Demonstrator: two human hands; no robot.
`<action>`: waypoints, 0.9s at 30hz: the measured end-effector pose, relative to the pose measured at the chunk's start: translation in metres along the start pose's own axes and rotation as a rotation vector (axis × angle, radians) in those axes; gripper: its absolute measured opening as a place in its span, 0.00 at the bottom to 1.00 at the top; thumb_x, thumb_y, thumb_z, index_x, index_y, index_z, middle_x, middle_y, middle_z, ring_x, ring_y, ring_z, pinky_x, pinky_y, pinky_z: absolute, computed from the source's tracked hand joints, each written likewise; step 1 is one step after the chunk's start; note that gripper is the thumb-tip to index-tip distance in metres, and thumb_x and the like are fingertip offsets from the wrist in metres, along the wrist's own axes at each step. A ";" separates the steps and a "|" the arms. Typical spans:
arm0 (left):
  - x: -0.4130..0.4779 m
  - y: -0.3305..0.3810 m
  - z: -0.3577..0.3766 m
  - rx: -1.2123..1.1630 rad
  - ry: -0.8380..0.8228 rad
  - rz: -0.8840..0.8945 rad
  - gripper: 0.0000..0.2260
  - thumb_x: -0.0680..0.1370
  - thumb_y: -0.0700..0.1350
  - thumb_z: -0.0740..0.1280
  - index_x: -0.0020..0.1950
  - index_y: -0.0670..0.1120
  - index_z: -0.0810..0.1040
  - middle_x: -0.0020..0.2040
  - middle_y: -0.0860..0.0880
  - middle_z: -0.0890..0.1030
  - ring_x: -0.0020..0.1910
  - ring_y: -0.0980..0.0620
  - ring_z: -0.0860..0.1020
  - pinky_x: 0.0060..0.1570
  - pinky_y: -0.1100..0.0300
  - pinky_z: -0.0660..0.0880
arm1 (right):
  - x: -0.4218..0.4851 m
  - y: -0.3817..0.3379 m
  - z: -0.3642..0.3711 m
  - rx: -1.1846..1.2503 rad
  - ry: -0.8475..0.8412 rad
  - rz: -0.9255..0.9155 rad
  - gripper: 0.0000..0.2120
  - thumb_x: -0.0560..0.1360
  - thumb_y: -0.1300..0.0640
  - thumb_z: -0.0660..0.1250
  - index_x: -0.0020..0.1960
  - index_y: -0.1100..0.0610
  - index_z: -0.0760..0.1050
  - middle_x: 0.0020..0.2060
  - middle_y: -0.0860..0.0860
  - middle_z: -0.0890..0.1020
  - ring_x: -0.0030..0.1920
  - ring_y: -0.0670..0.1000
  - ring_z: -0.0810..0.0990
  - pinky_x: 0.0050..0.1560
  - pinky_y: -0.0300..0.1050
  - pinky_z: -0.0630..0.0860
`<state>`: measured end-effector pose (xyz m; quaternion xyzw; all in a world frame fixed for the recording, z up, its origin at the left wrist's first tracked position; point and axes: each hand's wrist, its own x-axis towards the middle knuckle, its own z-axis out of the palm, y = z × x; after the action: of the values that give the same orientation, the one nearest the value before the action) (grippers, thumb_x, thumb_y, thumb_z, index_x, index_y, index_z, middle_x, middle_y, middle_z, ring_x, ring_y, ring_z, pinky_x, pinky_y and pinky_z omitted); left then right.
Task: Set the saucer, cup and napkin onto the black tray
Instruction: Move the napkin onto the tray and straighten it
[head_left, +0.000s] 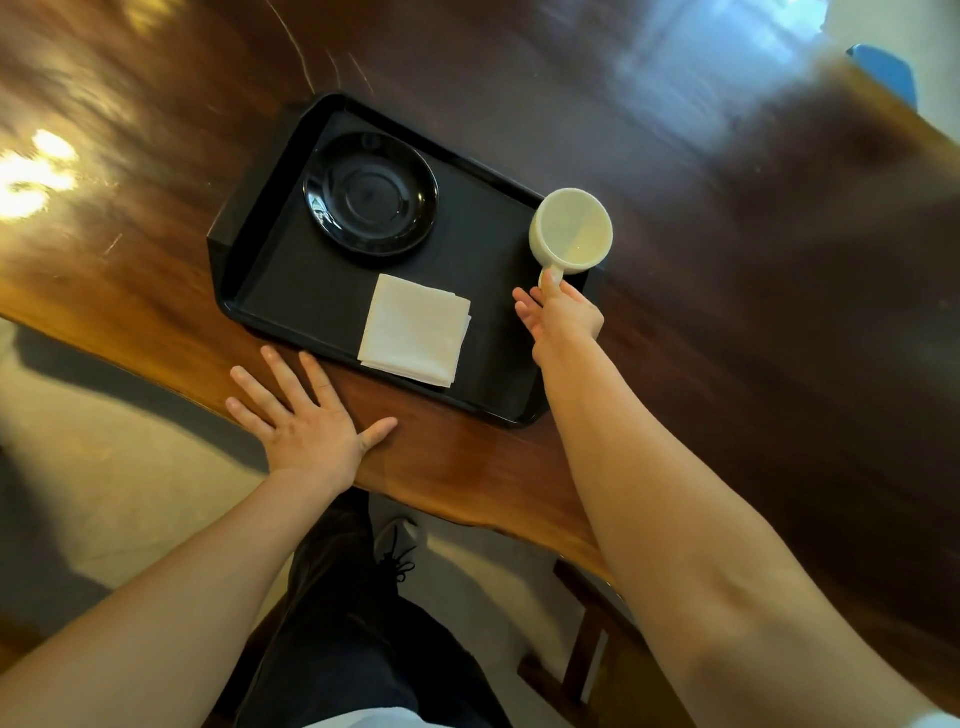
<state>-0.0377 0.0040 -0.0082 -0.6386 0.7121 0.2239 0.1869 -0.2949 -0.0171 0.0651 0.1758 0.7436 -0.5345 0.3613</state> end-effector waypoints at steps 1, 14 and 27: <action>0.000 0.000 0.000 0.004 0.003 0.000 0.58 0.64 0.80 0.45 0.78 0.40 0.33 0.78 0.33 0.34 0.75 0.26 0.33 0.72 0.29 0.40 | -0.001 0.000 -0.001 -0.006 -0.011 0.001 0.18 0.77 0.55 0.73 0.64 0.59 0.78 0.54 0.57 0.85 0.41 0.52 0.88 0.45 0.47 0.86; 0.001 -0.003 0.004 -0.013 0.051 0.017 0.57 0.65 0.79 0.45 0.79 0.39 0.36 0.79 0.32 0.37 0.75 0.24 0.36 0.72 0.28 0.42 | -0.039 0.029 0.052 -0.397 -0.317 -0.078 0.07 0.82 0.56 0.65 0.46 0.56 0.75 0.44 0.56 0.86 0.33 0.49 0.80 0.31 0.39 0.75; 0.003 -0.004 0.008 -0.008 0.062 0.016 0.58 0.65 0.80 0.49 0.80 0.40 0.41 0.79 0.32 0.40 0.75 0.25 0.36 0.71 0.28 0.40 | -0.041 0.032 0.129 -0.464 -0.325 0.116 0.06 0.82 0.58 0.65 0.54 0.62 0.76 0.35 0.55 0.88 0.32 0.47 0.79 0.24 0.33 0.69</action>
<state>-0.0343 0.0051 -0.0168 -0.6404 0.7217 0.2083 0.1601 -0.2011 -0.1191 0.0521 0.0426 0.7670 -0.3499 0.5362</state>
